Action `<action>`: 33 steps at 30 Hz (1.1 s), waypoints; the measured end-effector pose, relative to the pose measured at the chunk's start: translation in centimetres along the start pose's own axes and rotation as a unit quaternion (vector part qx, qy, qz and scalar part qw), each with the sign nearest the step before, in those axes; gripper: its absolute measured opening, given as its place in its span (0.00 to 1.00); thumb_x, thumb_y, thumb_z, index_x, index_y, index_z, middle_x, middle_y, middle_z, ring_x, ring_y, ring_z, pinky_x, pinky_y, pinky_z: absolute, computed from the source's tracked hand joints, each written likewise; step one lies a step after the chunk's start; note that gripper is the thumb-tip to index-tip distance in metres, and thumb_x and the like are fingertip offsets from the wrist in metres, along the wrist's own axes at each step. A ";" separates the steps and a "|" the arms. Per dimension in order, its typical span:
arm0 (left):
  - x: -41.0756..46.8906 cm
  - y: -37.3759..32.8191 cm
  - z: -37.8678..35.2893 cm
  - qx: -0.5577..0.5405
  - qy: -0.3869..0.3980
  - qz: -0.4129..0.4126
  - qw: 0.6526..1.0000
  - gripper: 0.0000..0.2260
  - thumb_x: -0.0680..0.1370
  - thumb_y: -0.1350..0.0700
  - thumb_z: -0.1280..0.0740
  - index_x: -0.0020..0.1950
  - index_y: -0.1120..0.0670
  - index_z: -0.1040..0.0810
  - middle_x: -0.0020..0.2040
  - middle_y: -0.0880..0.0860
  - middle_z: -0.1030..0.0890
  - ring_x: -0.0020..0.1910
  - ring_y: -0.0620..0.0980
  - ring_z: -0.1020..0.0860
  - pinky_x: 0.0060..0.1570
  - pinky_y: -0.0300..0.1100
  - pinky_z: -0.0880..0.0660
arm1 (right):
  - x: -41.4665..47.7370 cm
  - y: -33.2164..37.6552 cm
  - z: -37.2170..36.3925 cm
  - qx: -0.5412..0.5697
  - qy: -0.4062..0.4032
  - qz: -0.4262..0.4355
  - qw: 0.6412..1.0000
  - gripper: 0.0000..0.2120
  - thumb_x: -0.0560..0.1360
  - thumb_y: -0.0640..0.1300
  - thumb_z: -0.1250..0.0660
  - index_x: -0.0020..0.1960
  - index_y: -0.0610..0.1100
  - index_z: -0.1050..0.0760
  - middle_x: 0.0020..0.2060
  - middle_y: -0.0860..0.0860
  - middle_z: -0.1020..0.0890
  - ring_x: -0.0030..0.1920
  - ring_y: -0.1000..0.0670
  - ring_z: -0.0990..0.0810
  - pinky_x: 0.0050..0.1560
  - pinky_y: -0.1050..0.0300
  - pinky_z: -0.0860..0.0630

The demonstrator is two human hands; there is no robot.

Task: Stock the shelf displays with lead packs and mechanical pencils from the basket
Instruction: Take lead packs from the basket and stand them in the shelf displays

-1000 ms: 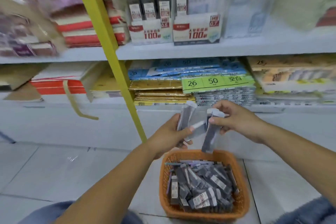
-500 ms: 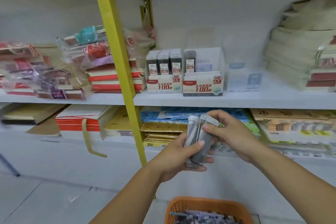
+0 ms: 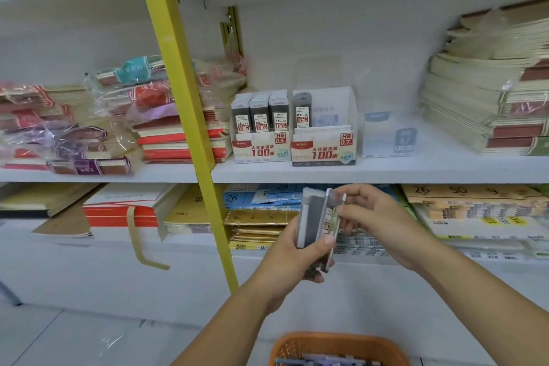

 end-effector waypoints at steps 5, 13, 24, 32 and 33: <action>-0.2 -0.1 0.4 -0.049 -0.031 0.018 0.998 0.23 0.69 0.46 0.23 0.62 0.41 0.23 0.51 0.50 0.15 0.40 0.47 0.17 0.40 0.41 0.20 | -0.4 0.7 0.5 0.013 0.006 0.005 1.000 0.16 0.76 0.32 0.36 0.59 0.48 0.25 0.48 0.51 0.14 0.47 0.46 0.16 0.46 0.54 0.20; -0.1 -0.4 0.6 -0.072 -0.072 0.014 0.995 0.26 0.67 0.49 0.21 0.63 0.42 0.24 0.54 0.49 0.16 0.51 0.54 0.17 0.41 0.41 0.20 | -1.0 1.4 0.4 0.045 -0.007 0.014 0.999 0.13 0.77 0.33 0.34 0.59 0.45 0.25 0.48 0.50 0.14 0.47 0.48 0.15 0.40 0.62 0.21; 0.7 -4.9 6.0 -0.075 -0.166 -0.101 0.978 0.14 0.77 0.53 0.26 0.59 0.41 0.25 0.49 0.49 0.14 0.45 0.51 0.13 0.37 0.39 0.19 | 2.8 11.4 -2.7 -0.105 -0.067 0.224 0.967 0.16 0.73 0.38 0.28 0.50 0.58 0.25 0.46 0.53 0.15 0.46 0.50 0.17 0.44 0.54 0.20; 1.3 -5.7 11.9 -0.117 -0.233 -0.143 0.955 0.15 0.77 0.57 0.27 0.61 0.44 0.24 0.50 0.47 0.14 0.44 0.52 0.13 0.35 0.40 0.19 | 11.5 17.3 -9.3 -0.308 -0.070 0.326 0.891 0.16 0.74 0.41 0.29 0.47 0.59 0.32 0.43 0.59 0.19 0.42 0.61 0.20 0.41 0.66 0.24; 1.4 -5.8 12.4 -0.121 -0.234 -0.146 0.954 0.15 0.77 0.57 0.27 0.60 0.44 0.24 0.50 0.47 0.14 0.44 0.52 0.13 0.35 0.40 0.19 | 12.4 17.1 -10.0 -0.332 -0.066 0.317 0.886 0.15 0.74 0.42 0.29 0.47 0.59 0.32 0.43 0.60 0.20 0.42 0.61 0.21 0.43 0.63 0.23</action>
Point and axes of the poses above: each hand's wrist, its own x-axis towards the middle knuckle, its own z-axis out of the back of the hand, y = z × x, the point moved 2 cm from there along x, towards the middle knuckle
